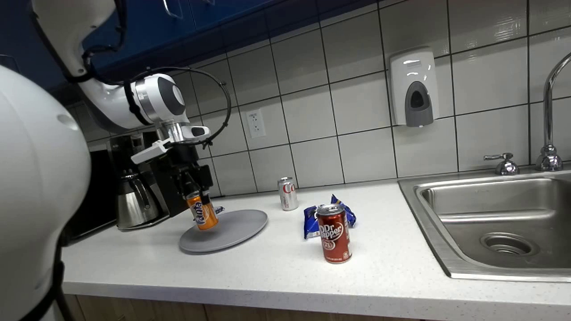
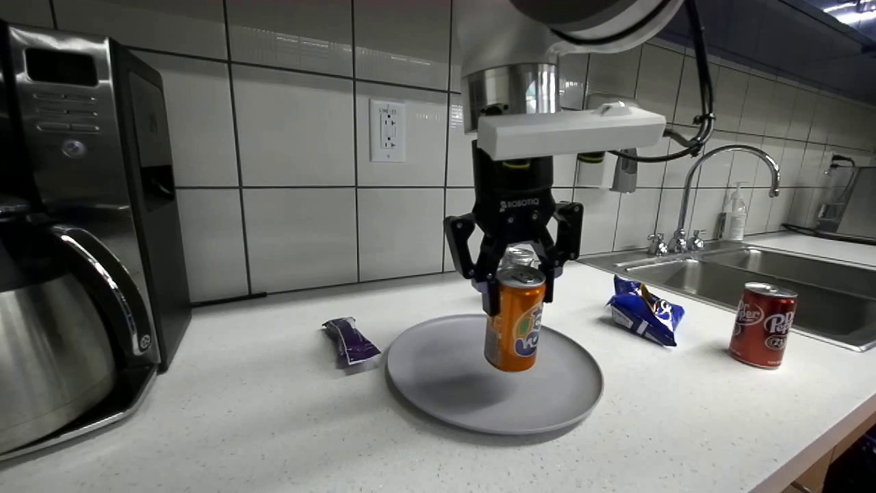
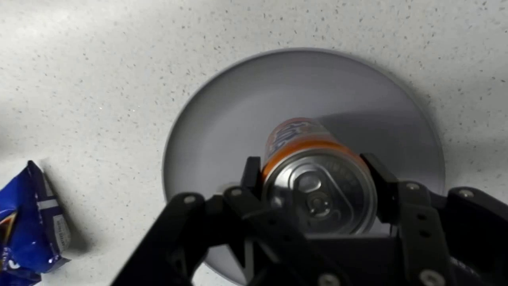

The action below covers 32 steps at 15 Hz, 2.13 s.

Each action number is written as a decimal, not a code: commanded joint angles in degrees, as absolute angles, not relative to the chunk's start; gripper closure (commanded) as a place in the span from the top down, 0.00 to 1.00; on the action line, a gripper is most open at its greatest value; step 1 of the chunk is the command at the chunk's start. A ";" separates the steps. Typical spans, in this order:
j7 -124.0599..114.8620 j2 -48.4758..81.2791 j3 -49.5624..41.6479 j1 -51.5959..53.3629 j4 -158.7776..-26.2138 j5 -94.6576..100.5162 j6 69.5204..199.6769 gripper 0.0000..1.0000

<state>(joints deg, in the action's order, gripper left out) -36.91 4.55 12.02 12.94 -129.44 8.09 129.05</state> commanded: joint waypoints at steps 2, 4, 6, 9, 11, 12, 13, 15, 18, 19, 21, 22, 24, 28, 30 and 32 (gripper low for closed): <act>-35.43 12.12 11.75 14.84 -119.68 9.35 125.06 0.39; -35.08 14.90 11.39 15.85 -116.57 9.58 123.90 0.39; -34.53 16.99 11.04 16.61 -114.08 9.43 123.04 0.39; -33.87 19.37 10.45 17.58 -111.28 9.27 121.96 0.39; -33.48 20.59 10.08 18.12 -109.93 9.05 121.47 0.39; -33.32 21.01 9.97 18.31 -109.47 8.92 121.36 0.39; -33.21 21.44 9.81 18.50 -109.09 8.85 121.31 0.39; -33.18 21.83 9.50 18.84 -108.73 8.66 121.31 0.39; -33.41 21.68 9.22 19.10 -108.86 8.47 121.61 0.89; -33.55 21.40 9.11 19.18 -109.12 8.50 121.82 0.91; -33.83 20.90 8.89 19.29 -109.49 8.67 122.26 1.00; -34.08 20.47 8.81 19.32 -110.05 8.80 122.80 1.00; -34.72 19.43 8.63 19.25 -111.45 8.83 123.87 1.00; -35.84 16.35 8.14 19.01 -114.58 9.05 125.48 1.00; -35.99 14.68 7.98 18.73 -116.05 9.01 125.68 1.00; -35.82 12.76 7.88 18.37 -117.57 8.98 125.82 1.00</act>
<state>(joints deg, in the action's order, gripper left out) -34.89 17.54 8.32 18.49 -113.24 8.77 124.65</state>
